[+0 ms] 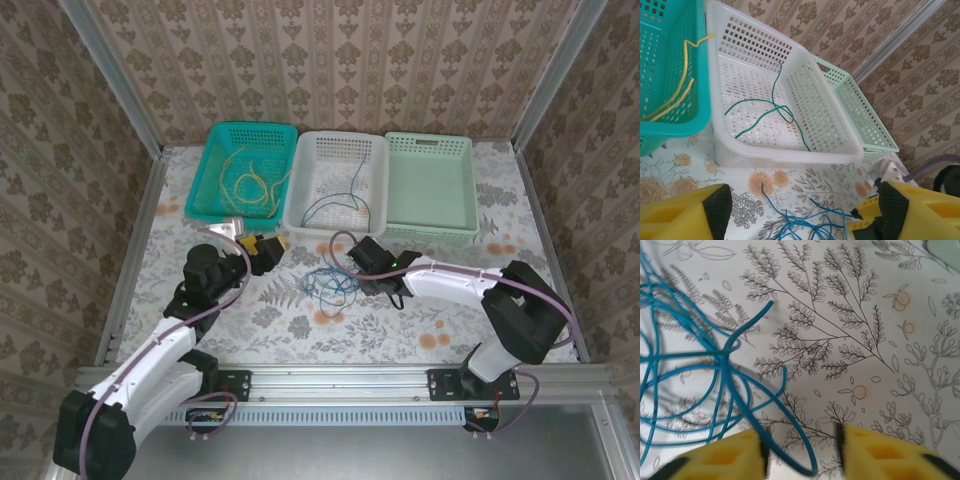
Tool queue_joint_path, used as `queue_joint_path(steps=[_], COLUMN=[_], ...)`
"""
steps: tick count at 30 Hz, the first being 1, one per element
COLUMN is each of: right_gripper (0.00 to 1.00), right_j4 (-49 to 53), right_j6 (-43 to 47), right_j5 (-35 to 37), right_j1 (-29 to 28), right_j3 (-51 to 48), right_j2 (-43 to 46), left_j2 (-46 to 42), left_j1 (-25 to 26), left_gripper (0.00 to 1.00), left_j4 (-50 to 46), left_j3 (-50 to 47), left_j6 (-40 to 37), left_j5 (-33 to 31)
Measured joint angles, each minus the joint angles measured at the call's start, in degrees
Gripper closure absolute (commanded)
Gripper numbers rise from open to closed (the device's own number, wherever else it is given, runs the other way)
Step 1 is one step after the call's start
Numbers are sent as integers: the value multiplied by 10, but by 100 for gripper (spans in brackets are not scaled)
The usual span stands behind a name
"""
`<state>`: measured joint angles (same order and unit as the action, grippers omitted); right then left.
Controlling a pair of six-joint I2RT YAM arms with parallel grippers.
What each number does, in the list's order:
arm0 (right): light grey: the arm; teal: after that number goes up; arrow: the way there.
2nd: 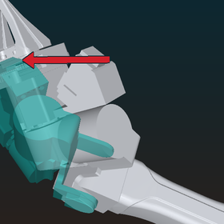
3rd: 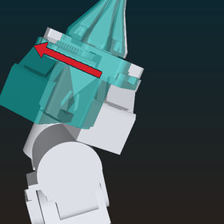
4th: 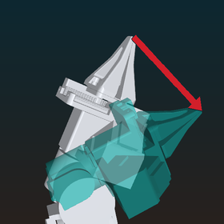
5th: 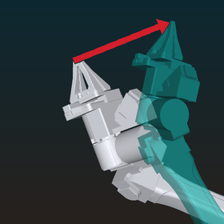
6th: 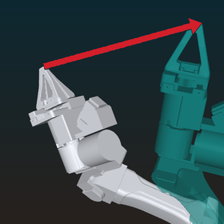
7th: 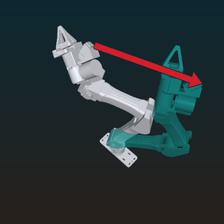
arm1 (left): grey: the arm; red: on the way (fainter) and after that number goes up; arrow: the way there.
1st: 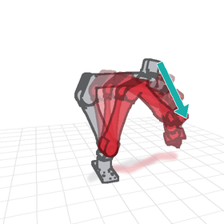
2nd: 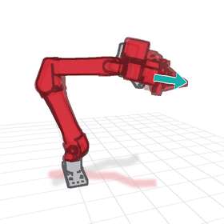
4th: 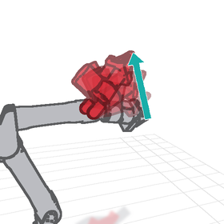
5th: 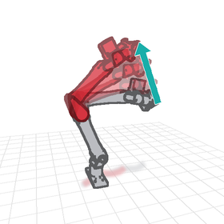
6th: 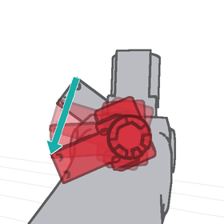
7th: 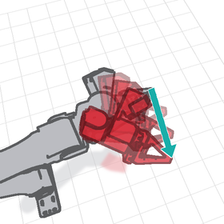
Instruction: Untangle the cables
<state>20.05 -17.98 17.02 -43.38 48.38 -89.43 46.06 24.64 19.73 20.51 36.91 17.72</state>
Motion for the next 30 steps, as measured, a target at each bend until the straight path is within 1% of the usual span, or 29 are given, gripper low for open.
queue_joint_path(steps=[3,4,5,10,15,20,24,30], right_gripper=[96,99,100,100,100,100,100,100], right_j4=[-8,-9,-10,-10,-10,-6,0,-1], right_j6=[1,4,2,5,5,12,16,15], right_j5=[-1,-4,-8,-29,-72,-115,-120,-119], right_j1=[2,2,2,-3,-4,-11,-19,-23], right_j3=[0,0,0,-1,-2,0,4,5], right_j2=[-2,2,8,72,138,152,152,173], left_j2=[8,13,20,75,157,224,263,300], left_j1=[7,10,16,60,97,121,140,147], left_gripper=[20,20,20,21,24,27,29,34], left_j4=[0,0,0,12,30,59,83,78], left_j3=[0,0,0,1,23,70,99,120], left_j6=[6,7,9,10,10,10,10,8], left_j5=[0,-1,-3,-4,7,26,37,38])
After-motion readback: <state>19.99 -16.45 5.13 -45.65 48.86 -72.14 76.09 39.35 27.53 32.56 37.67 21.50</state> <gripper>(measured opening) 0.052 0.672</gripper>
